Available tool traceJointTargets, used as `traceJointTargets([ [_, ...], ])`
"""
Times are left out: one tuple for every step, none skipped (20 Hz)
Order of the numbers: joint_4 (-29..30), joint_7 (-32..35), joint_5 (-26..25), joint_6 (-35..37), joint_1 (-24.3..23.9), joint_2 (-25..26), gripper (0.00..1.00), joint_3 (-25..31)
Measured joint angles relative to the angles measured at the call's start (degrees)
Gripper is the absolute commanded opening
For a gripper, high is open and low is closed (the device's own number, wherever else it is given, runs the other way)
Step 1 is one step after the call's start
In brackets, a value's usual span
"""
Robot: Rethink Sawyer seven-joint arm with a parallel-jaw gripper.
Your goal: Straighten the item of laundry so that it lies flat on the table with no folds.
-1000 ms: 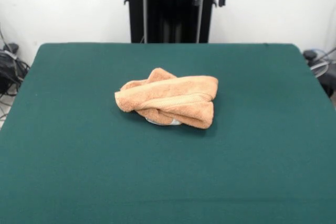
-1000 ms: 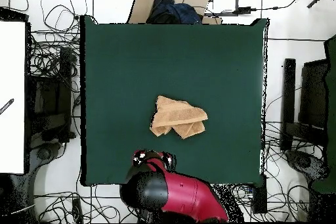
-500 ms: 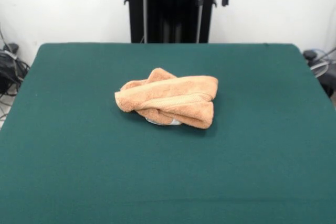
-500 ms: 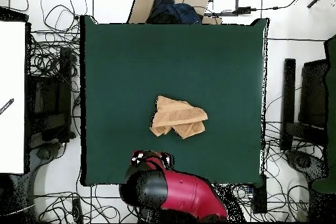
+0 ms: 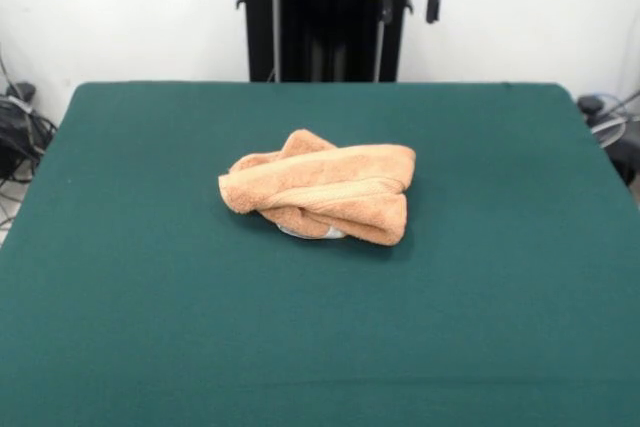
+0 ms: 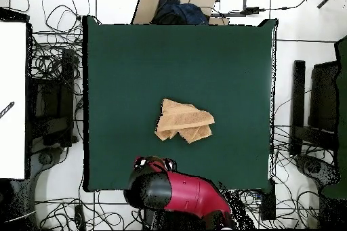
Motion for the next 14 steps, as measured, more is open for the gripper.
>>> traceJointTargets([
  [-0.15, 0.00, -0.26, 0.01, -0.05, 0.45, 1.00, 0.06],
  [-0.40, 0.00, -0.61, 0.00, -0.19, 1.13, 1.00, 0.14],
  [-0.57, 0.00, -0.76, 0.00, -0.33, 1.60, 1.00, 0.20],
  [-0.83, 0.00, -0.95, -0.01, -0.59, 2.31, 1.00, 0.30],
  [-1.02, 0.00, -1.01, 0.00, -0.80, 2.81, 1.00, 0.38],
  [-1.38, 0.00, -1.11, 0.00, -1.13, 3.47, 1.00, 0.55],
  [-1.73, 0.00, -1.21, 0.00, -1.46, 4.14, 1.00, 0.72],
  [-2.08, 0.00, -1.31, 0.00, -1.80, 4.80, 1.00, 0.88],
  [-2.40, 0.00, -1.38, 0.00, -2.04, 5.25, 1.00, 1.04],
  [-2.87, 0.00, -1.53, 0.00, -2.42, 5.88, 1.00, 1.37],
  [-3.17, 0.00, -1.62, 0.00, -2.66, 6.26, 1.00, 1.63],
  [-3.64, 0.00, -1.81, -0.01, -3.03, 6.82, 1.00, 1.97],
  [-3.94, 0.00, -1.94, -0.01, -3.24, 7.15, 1.00, 2.12],
  [-4.29, 0.00, -2.14, -0.01, -3.55, 7.51, 1.00, 2.30],
])
